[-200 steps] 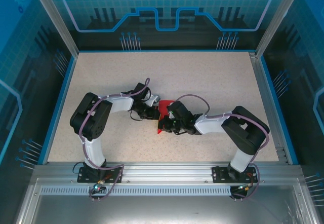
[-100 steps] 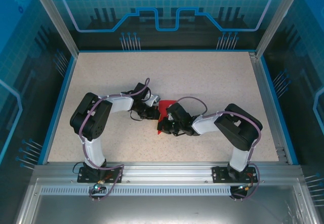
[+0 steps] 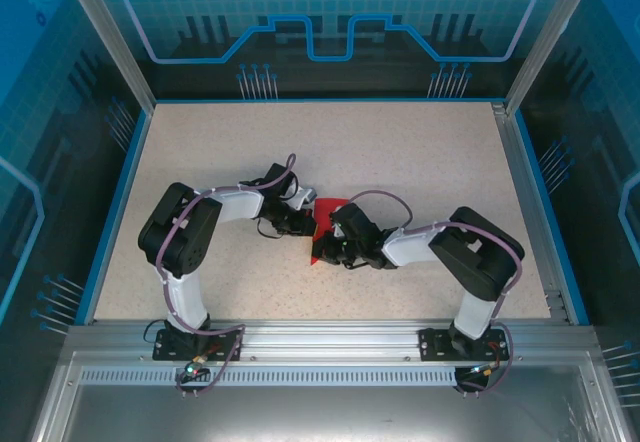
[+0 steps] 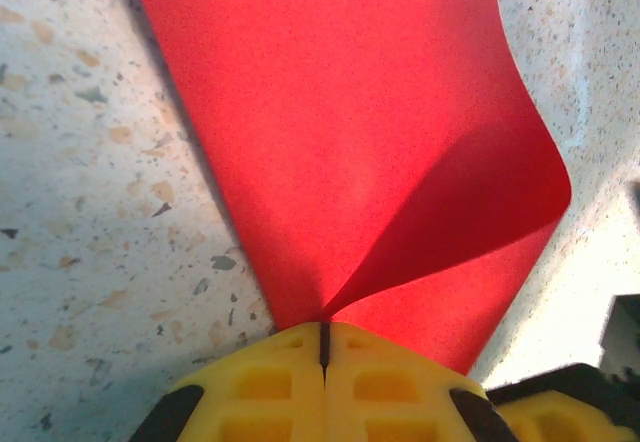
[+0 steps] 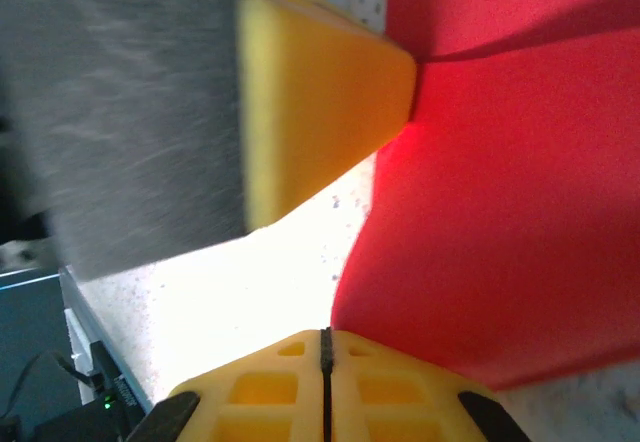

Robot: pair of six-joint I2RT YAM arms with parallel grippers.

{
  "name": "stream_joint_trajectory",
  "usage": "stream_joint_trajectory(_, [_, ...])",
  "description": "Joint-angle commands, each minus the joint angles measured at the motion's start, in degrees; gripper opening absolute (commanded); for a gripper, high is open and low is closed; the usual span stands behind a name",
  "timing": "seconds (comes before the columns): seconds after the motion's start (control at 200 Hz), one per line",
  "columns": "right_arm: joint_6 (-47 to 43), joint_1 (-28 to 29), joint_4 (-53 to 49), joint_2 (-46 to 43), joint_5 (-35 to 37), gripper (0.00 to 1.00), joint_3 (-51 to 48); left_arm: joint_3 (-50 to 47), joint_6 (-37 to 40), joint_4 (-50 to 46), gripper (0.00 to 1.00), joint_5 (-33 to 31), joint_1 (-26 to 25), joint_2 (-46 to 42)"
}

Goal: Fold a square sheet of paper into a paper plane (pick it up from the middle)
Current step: Third fold the triangle at the center of the table.

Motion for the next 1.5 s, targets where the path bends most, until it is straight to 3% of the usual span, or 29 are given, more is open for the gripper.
stream_joint_trajectory(0.0, [-0.72, 0.87, -0.16, -3.34, 0.79, 0.09, -1.27, -1.12, -0.18, -2.03, 0.00, -1.35, 0.23, 2.27])
stream_joint_trajectory(0.53, [1.48, 3.14, 3.21, 6.24, 0.55, 0.08, -1.57, -0.87, 0.17, -2.35, 0.00, -1.00, 0.29, 2.63])
stream_joint_trajectory(0.905, [-2.70, -0.53, -4.27, -7.29, 2.87, 0.09, -0.35, -0.27, 0.62, -3.15, 0.00, -0.77, 0.29, 2.54])
stream_joint_trajectory(1.495, [-1.91, -3.82, -0.31, 2.78, 1.34, 0.09, -1.65, -0.10, 1.27, -3.76, 0.00, -0.64, 0.28, 2.76])
